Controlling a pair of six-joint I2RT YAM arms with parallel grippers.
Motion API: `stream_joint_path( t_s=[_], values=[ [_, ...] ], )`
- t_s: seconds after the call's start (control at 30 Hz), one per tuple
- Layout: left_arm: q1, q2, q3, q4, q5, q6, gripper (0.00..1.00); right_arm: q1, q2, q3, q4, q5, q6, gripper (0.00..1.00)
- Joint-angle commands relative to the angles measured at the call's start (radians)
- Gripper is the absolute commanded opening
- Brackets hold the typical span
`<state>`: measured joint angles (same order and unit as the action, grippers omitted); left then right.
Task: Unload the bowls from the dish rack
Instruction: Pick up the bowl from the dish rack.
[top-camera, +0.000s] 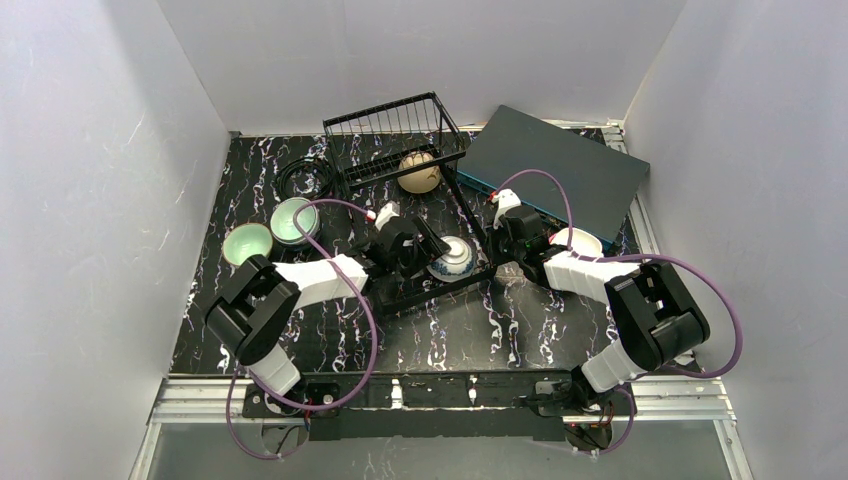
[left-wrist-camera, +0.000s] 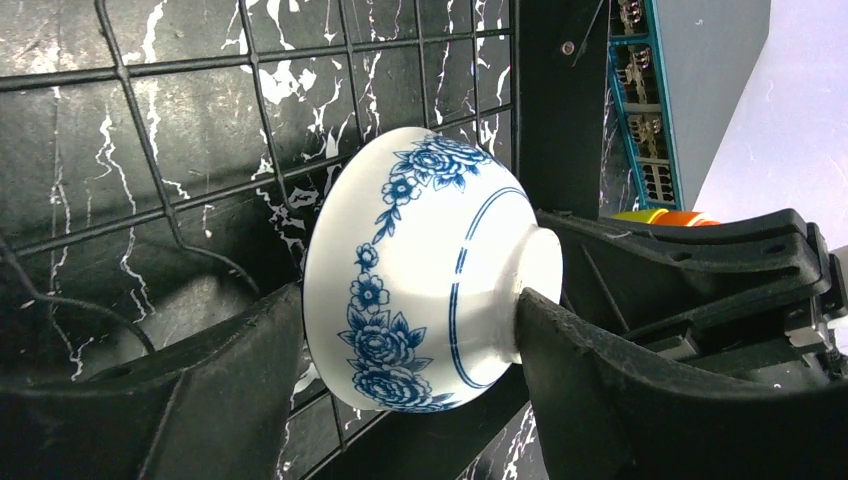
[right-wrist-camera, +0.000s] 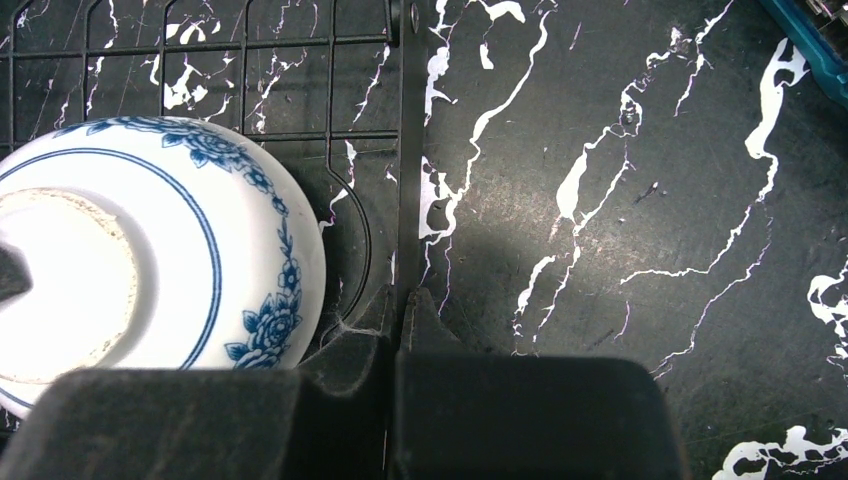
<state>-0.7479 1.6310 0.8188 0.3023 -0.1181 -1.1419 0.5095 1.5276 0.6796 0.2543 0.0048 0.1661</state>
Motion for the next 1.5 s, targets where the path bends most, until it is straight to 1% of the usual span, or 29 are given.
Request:
stream_joint_path(
  t_s=[0.0,0.07,0.17,0.27,0.33,0.5,0.53,0.63,0.73,0.93,1.03,1.07,1.13,1.23,1.47],
  values=[
    [-0.002,-0.068,-0.027,-0.101,-0.041,0.051,0.43,0.009,0.057,-0.038,-0.063,-0.147,0.133,0.01],
    [-0.002,-0.081,-0.027,-0.106,-0.040,0.062,0.38,0.010,0.056,-0.039,-0.058,-0.149,0.139,0.01],
    [-0.002,-0.096,-0.022,-0.117,-0.042,0.079,0.34,0.009,0.049,-0.036,-0.051,-0.145,0.146,0.01],
    [-0.001,-0.112,-0.020,-0.127,-0.049,0.098,0.28,0.010,0.042,-0.032,-0.047,-0.140,0.152,0.08],
    [-0.001,-0.125,-0.017,-0.132,-0.052,0.118,0.24,0.010,0.034,-0.027,-0.048,-0.137,0.152,0.14],
    [-0.002,-0.159,-0.001,-0.150,-0.060,0.201,0.19,0.009,0.007,-0.006,-0.058,-0.124,0.157,0.34],
    [-0.002,-0.163,0.001,-0.155,-0.062,0.216,0.18,0.009,0.000,-0.003,-0.059,-0.123,0.157,0.37],
    [-0.002,-0.183,0.005,-0.163,-0.067,0.260,0.15,0.008,-0.029,0.007,-0.065,-0.121,0.155,0.39],
    [-0.002,-0.202,0.009,-0.168,-0.071,0.311,0.14,0.008,-0.073,0.012,-0.072,-0.116,0.150,0.47],
    [-0.001,-0.237,0.036,-0.197,-0.060,0.417,0.13,0.009,-0.166,0.019,-0.110,-0.083,0.138,0.74],
    [-0.002,-0.256,0.062,-0.240,-0.070,0.481,0.13,0.009,-0.207,0.027,-0.137,-0.068,0.125,0.84],
    [-0.002,-0.264,0.067,-0.246,-0.071,0.503,0.13,0.009,-0.220,0.029,-0.148,-0.063,0.120,0.86],
    [-0.002,-0.282,0.071,-0.247,-0.068,0.548,0.13,0.008,-0.248,0.032,-0.164,-0.059,0.105,0.89],
    [-0.002,-0.304,0.082,-0.247,-0.043,0.637,0.13,0.008,-0.286,0.029,-0.180,-0.062,0.091,0.90],
    [-0.002,-0.344,0.117,-0.246,0.054,0.908,0.11,0.008,-0.359,0.032,-0.210,-0.145,0.048,0.91]
  ],
)
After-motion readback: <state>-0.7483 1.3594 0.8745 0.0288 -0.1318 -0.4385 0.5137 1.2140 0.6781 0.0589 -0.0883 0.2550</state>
